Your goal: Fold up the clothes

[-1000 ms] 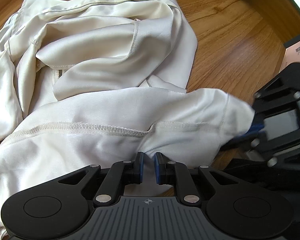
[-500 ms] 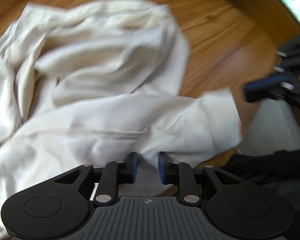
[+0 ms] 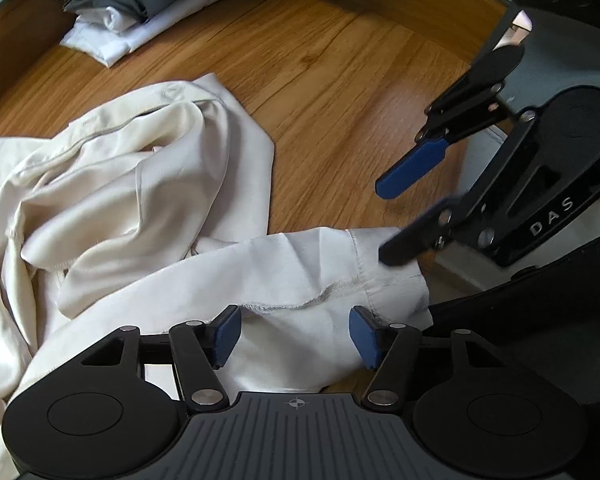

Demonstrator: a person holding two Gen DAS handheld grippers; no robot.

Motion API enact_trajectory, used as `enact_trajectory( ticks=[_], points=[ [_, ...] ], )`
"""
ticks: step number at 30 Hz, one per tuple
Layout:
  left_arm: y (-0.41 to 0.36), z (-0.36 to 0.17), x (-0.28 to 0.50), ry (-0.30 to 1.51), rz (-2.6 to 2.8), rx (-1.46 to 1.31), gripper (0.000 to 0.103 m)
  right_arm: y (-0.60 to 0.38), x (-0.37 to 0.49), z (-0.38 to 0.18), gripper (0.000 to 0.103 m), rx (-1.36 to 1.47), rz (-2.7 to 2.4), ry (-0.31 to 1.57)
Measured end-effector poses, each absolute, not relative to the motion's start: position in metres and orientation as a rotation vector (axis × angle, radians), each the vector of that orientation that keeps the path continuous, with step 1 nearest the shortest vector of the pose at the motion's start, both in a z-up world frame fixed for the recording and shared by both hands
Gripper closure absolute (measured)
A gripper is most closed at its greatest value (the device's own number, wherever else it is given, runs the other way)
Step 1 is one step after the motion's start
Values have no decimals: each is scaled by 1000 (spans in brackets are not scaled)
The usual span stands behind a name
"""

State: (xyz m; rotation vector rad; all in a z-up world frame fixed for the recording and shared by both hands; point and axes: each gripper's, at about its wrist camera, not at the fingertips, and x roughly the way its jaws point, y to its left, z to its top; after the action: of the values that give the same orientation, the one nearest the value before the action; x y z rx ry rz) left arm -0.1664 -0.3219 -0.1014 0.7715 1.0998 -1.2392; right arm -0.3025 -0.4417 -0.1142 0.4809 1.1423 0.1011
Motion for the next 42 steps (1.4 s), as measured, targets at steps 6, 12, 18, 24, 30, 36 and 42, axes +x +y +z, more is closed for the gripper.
enact_trajectory(
  ticks=[6, 12, 18, 24, 30, 36, 42],
  points=[
    [-317, -101, -165, 1071, -1262, 779, 32, -440, -302, -142, 47, 673, 75, 1158],
    [-305, -93, -160, 1051, -1295, 734, 25, -433, -298, -135, 96, 707, 44, 1103],
    [-285, -76, -152, 1005, -1329, 655, 19, -413, -267, -101, 97, 741, 114, 984],
    [-243, -67, -134, 970, -1234, 607, 27, -375, -216, -74, 98, 780, 224, 923],
    [-188, -68, -95, 1053, -1059, 483, 81, -336, -183, -61, 98, 774, 274, 923],
    [-136, -73, -63, 1082, -839, 463, 94, -301, -152, -51, 88, 707, 279, 939],
    [-60, -70, -20, 1100, -589, 407, 94, -286, -128, -47, 83, 600, 198, 971]
  ],
)
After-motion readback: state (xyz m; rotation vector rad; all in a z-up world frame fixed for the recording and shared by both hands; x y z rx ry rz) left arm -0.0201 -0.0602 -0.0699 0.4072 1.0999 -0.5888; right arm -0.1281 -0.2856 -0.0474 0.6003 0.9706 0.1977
